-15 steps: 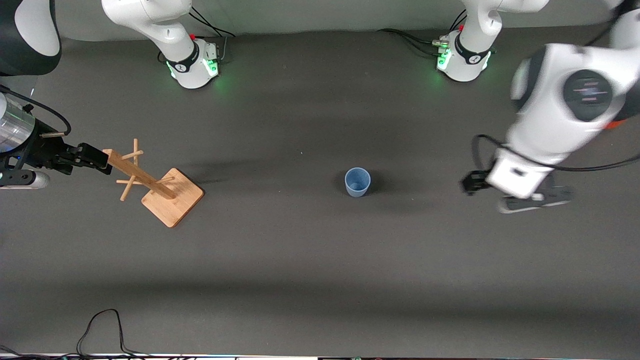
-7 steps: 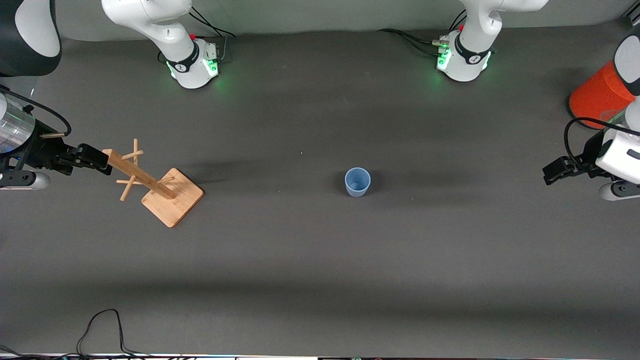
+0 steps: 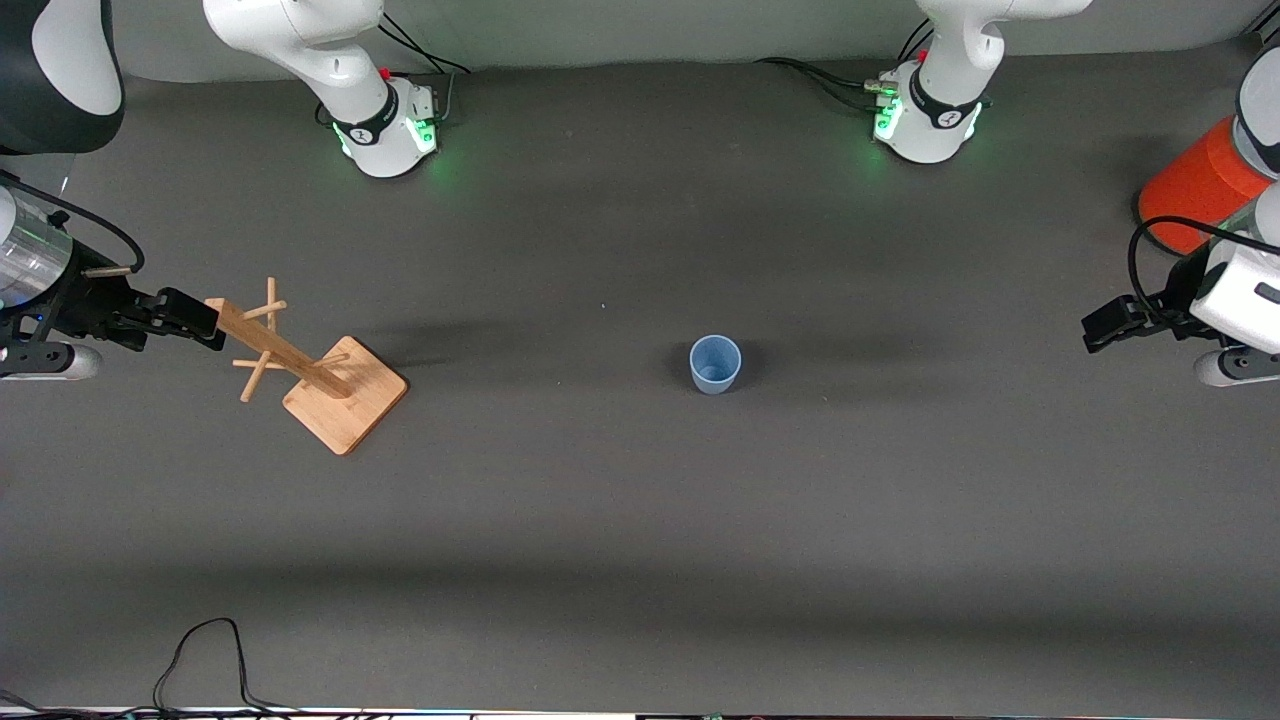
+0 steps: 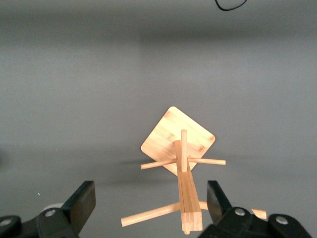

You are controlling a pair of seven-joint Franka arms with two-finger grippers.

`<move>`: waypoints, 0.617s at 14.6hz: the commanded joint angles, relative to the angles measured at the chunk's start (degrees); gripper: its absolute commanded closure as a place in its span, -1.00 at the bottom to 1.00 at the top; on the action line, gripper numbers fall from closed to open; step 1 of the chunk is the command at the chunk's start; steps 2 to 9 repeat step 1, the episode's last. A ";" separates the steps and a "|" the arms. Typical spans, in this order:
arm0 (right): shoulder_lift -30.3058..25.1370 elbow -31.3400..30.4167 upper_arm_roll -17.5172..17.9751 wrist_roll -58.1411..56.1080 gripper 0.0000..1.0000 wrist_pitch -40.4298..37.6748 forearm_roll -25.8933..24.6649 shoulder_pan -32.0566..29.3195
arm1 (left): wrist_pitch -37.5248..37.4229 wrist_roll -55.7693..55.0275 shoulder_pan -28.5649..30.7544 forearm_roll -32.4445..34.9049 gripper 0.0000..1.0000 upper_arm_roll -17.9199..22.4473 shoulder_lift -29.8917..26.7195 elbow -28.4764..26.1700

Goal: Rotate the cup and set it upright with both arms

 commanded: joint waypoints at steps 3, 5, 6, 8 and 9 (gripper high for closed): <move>0.70 1.44 -0.25 -0.43 -1.00 -1.15 -0.01 0.39 | -2.01 0.87 1.08 -0.11 -1.00 -0.92 -0.28 1.43; 0.70 1.44 -0.25 -0.43 -1.00 -1.15 -0.01 0.39 | -2.01 0.87 1.08 -0.11 -1.00 -0.92 -0.28 1.43; 0.70 1.44 -0.25 -0.43 -1.00 -1.15 -0.01 0.39 | -2.01 0.87 1.08 -0.11 -1.00 -0.92 -0.28 1.43; 0.70 1.44 -0.25 -0.43 -1.00 -1.15 -0.01 0.39 | -2.01 0.87 1.08 -0.11 -1.00 -0.92 -0.28 1.43; 0.70 1.44 -0.25 -0.43 -1.00 -1.15 -0.01 0.39 | -2.01 0.87 1.08 -0.11 -1.00 -0.92 -0.28 1.43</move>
